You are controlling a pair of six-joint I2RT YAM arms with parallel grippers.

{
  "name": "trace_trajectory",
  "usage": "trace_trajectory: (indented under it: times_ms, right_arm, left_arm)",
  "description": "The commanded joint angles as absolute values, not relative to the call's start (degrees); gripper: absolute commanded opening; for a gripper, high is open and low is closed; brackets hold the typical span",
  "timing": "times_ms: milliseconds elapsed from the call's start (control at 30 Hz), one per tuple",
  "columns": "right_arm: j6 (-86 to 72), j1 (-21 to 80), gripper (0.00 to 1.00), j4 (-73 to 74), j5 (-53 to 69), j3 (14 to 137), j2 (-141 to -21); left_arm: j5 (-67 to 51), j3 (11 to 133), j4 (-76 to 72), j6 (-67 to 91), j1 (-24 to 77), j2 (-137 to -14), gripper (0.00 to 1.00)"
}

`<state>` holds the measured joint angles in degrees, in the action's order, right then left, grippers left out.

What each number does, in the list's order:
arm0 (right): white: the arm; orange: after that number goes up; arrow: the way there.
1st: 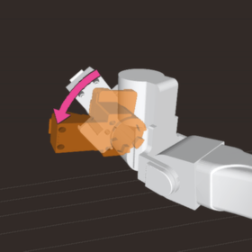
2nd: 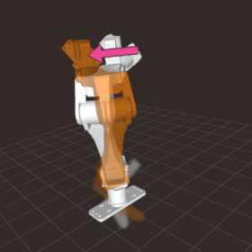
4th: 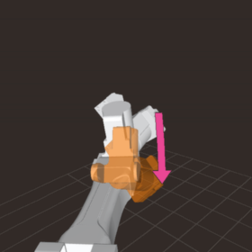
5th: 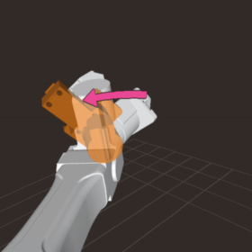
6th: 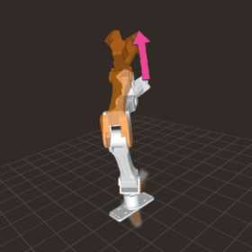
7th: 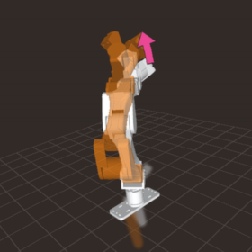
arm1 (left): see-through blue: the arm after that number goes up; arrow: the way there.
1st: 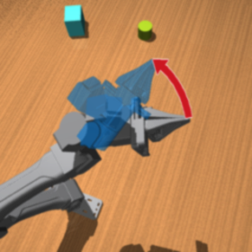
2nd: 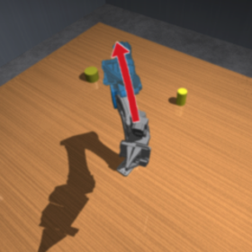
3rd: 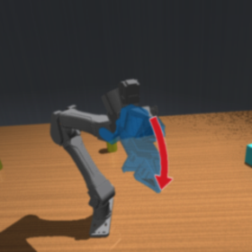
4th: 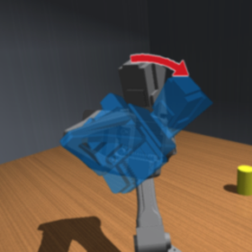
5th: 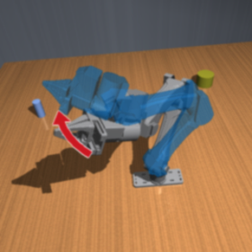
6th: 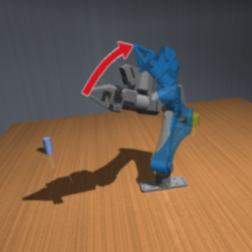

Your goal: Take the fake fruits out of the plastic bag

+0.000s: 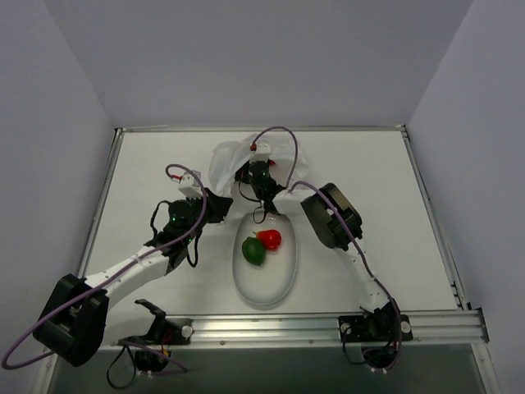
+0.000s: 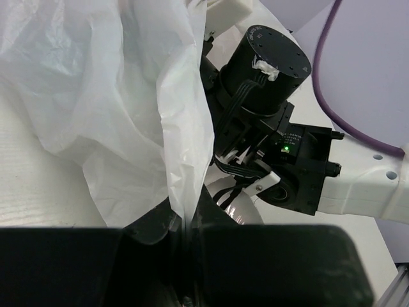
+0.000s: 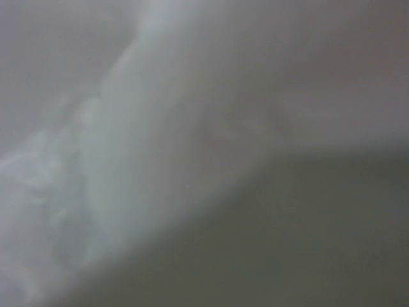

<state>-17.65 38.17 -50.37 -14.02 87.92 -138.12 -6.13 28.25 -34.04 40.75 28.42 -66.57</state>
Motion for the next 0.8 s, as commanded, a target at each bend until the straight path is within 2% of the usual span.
trace_trajectory:
  times_ms: [0,100,467,667,767]
  right_arm:
    - [-17.8,38.1,0.44,-53.7,-14.3,87.4,-136.2]
    - [-17.1,38.5,0.32,-56.5,-12.8,80.7,-130.8]
    - [-18.3,42.9,0.32,-60.7,-6.9,55.4,-106.4]
    - [-20.1,48.1,0.32,-58.4,-9.0,44.8,-94.1]
    - [-20.0,51.7,0.32,-51.9,-11.3,39.5,-86.1]
  left_arm:
    - [-5.3,29.2,-36.2,40.3,27.9,-66.2,0.02]
    - [-4.9,29.3,-36.0,40.0,27.6,-66.3,0.02]
    - [-2.6,29.0,-35.3,38.2,27.0,-66.0,0.03]
    - [-1.8,29.2,-34.0,36.7,26.5,-65.8,0.02]
    - [-1.3,29.2,-33.2,35.9,26.4,-65.1,0.02]
